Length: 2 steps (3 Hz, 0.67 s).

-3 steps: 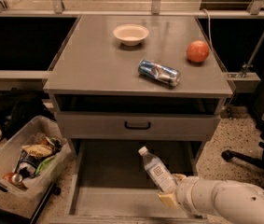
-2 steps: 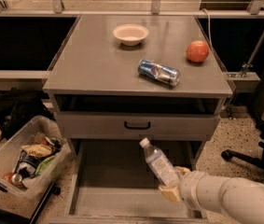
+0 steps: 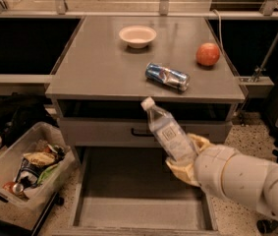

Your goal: Pick blue plastic bottle from middle drawer and place on counter

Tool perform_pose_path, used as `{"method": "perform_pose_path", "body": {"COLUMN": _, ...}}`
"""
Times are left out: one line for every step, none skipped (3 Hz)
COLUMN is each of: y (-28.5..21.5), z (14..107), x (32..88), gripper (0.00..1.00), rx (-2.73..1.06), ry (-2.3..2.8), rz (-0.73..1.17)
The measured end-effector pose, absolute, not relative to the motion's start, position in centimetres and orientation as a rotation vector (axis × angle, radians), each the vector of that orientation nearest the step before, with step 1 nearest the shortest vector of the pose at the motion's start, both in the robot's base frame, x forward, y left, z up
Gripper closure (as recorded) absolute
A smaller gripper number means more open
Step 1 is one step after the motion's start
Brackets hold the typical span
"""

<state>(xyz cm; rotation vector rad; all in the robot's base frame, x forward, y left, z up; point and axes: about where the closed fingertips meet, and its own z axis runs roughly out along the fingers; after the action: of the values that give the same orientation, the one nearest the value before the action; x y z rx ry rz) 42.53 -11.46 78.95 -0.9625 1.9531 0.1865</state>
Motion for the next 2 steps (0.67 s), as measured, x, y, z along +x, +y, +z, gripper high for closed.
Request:
{"method": "perform_pose_path", "body": {"y": -9.4, "z": 88.6, "x": 42.3, "gripper": 1.0, "rx": -0.961, "ry": 1.831, "rz": 0.092}}
{"method": "perform_pose_path", "body": {"y": -11.6, "z": 89.6, "x": 41.6, "gripper": 1.0, "rx": -0.902, "ry": 1.843, "rz": 0.048}}
